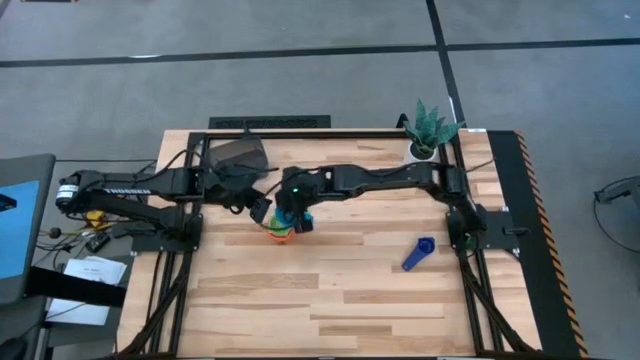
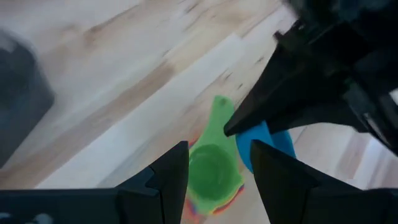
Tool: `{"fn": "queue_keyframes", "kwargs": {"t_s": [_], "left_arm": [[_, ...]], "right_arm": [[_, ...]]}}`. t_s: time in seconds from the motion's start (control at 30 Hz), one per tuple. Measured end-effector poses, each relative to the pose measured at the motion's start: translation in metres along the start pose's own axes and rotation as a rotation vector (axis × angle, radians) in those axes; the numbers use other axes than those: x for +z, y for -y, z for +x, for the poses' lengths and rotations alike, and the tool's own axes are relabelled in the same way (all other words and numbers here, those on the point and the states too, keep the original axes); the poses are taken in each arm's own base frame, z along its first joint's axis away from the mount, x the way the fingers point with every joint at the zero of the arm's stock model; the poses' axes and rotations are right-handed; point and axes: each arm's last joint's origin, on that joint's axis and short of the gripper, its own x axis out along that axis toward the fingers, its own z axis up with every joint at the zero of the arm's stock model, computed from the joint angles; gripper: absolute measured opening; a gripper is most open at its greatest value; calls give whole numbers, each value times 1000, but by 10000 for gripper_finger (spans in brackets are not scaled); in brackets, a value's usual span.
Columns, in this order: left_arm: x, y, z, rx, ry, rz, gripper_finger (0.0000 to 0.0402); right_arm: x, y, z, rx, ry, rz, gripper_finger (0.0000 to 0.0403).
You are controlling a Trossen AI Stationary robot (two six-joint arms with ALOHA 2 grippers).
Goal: Nest measuring cups in basket
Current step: Stack the light blue measuring cup on top of the green measuring cup
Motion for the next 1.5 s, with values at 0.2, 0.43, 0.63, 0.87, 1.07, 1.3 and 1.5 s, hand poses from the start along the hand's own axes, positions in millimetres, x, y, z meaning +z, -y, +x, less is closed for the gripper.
{"fn": "queue_keyframes", "kwargs": {"t_s": [0.2,0.43,0.63,0.87,1.07,1.3,1.5], "left_arm": [[-11,-2,-2,53,-75,-3,160],[-14,-6,-6,88,-100,-9,160],[-15,-7,-6,97,-106,-20,160],[-14,-7,-6,103,-100,-15,160],[-15,-8,-6,108,-105,-13,160],[-15,-7,-6,96,-117,-14,160],[-16,-7,-6,81,-132,-15,160]], "right_arm": [[11,-6,18,38,-78,-130,7],[12,-2,21,39,-127,-209,7],[11,2,21,35,-122,-253,7],[12,3,28,50,-69,-337,7],[11,-2,34,61,-66,-410,6],[8,-2,36,70,-76,-503,6],[9,-2,36,78,-51,-562,21]]}}
